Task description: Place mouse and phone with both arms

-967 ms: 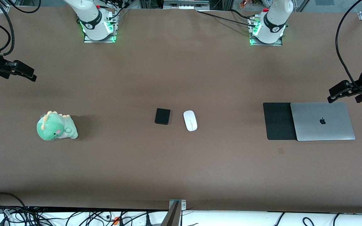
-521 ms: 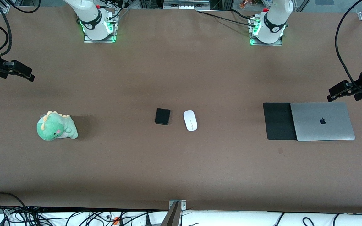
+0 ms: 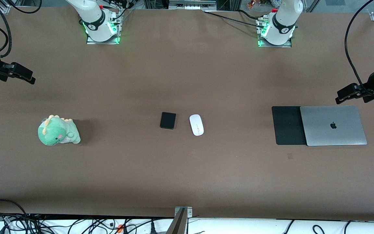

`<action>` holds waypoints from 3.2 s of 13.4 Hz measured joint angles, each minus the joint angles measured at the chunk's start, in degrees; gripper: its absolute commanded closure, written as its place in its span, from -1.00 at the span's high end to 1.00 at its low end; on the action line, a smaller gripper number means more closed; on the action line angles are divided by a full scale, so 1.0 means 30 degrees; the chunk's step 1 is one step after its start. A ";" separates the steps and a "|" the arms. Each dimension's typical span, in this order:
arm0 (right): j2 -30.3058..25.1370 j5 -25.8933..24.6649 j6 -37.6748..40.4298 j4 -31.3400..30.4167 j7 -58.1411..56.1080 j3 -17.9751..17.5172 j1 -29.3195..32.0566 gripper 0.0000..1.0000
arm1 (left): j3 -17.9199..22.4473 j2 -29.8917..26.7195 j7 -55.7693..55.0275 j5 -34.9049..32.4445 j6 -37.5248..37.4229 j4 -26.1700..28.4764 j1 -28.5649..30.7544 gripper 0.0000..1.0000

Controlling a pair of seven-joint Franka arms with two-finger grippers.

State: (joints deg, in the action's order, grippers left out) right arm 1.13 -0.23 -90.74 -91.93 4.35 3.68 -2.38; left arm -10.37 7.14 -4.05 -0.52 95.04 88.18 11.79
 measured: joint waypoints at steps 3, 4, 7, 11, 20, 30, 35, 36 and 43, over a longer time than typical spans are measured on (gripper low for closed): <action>0.0024 0.0000 0.0001 -0.0014 -0.0002 -0.0001 0.0000 1.00 | -0.0043 0.0027 -0.0011 0.0000 -0.0128 0.0071 -0.0011 1.00; 0.0035 0.0000 0.0001 -0.0017 -0.0002 -0.0001 0.0000 1.00 | -0.0044 0.0027 -0.0013 0.0000 -0.0150 0.0081 -0.0011 1.00; 0.0093 0.0000 0.0001 -0.0019 -0.0006 -0.0045 -0.0002 1.00 | -0.0048 0.0026 -0.0072 0.0001 -0.0168 0.0081 -0.0012 1.00; 0.0131 0.0000 0.0001 -0.0019 -0.0008 -0.0099 -0.0006 1.00 | -0.0266 0.0027 -0.0790 0.0009 -0.0189 0.0179 -0.0111 1.00; 0.0131 0.0000 0.0001 -0.0019 -0.0009 -0.0116 -0.0006 1.00 | -0.0539 0.0061 -0.1320 0.0016 -0.0189 0.0239 -0.0146 1.00; 0.0132 0.0000 0.0001 -0.0019 -0.0010 -0.0137 -0.0007 1.00 | -0.0548 0.0085 0.0272 0.0017 -0.0203 0.0256 -0.0158 1.00; 0.0131 0.0000 0.0001 -0.0019 -0.0012 -0.0140 -0.0007 1.00 | -0.0599 0.0288 0.0268 0.0255 -0.0198 0.0256 -0.0328 1.00; 0.0131 0.0000 0.0001 -0.0019 -0.0012 -0.0141 -0.0007 1.00 | -0.0601 0.0343 0.0265 0.0761 -0.0198 0.0257 -0.0390 1.00; 0.0132 0.0000 0.0002 -0.0019 -0.0014 -0.0151 -0.0010 1.00 | -0.0824 0.1947 -0.3956 0.1679 0.1278 0.0272 -0.3513 1.00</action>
State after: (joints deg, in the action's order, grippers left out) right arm 1.53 -0.23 -90.73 -91.99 4.31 3.23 -2.41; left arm -12.84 12.98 -15.92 4.51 98.88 88.99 1.25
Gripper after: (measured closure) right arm 0.000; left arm 0.000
